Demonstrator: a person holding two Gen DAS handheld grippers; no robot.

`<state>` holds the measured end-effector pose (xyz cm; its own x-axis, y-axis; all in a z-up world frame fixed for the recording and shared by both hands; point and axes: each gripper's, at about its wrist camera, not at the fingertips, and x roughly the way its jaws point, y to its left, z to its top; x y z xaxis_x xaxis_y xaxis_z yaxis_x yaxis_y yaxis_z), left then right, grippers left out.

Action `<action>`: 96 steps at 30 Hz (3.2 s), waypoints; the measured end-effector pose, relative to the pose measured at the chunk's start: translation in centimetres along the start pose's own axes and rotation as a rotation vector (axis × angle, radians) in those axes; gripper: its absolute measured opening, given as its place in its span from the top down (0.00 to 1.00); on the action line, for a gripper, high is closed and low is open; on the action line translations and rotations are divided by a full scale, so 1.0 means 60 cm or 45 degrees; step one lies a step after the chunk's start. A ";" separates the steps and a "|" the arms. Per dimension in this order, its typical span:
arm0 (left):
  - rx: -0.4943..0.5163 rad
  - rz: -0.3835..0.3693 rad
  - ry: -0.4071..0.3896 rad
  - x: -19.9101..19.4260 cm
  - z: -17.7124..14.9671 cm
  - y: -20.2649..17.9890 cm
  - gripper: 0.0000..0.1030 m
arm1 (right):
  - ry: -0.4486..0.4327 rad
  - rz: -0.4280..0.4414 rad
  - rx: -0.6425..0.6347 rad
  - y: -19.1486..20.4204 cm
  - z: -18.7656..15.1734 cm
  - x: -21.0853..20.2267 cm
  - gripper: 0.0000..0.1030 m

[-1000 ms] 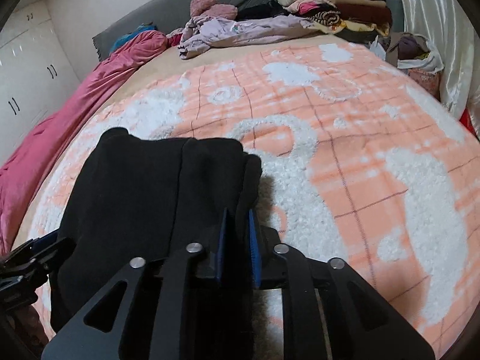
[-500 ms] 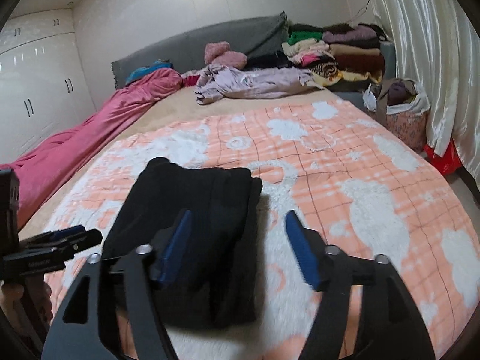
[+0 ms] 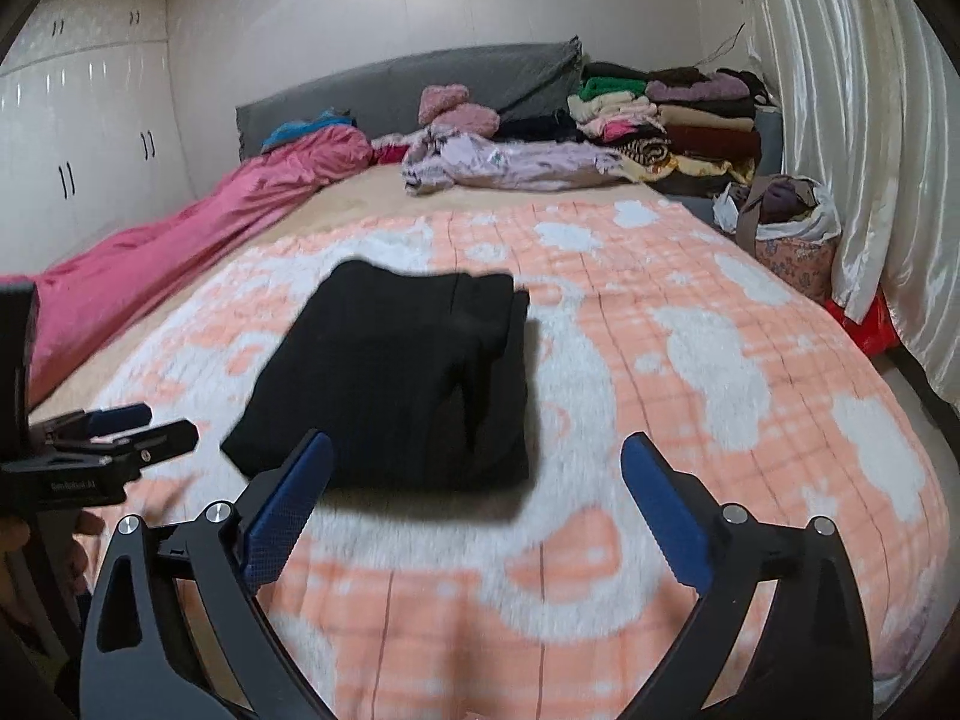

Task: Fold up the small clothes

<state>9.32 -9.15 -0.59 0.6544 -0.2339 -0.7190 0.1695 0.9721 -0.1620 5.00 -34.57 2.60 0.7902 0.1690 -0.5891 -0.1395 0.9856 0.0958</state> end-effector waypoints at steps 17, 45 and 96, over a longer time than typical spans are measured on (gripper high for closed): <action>-0.047 0.016 0.027 -0.013 -0.035 0.013 0.09 | 0.046 0.003 0.033 0.008 -0.032 -0.007 0.05; -0.036 0.057 0.011 -0.029 -0.033 0.013 0.09 | 0.041 -0.010 0.040 0.015 -0.027 -0.016 0.05; -0.028 0.077 -0.004 -0.047 -0.037 0.020 0.09 | 0.066 -0.036 0.046 0.003 -0.030 -0.022 0.05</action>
<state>6.06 -7.30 -0.24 0.6652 -0.1751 -0.7258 0.1136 0.9845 -0.1333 2.84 -34.61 1.96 0.7613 0.1416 -0.6328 -0.0951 0.9897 0.1071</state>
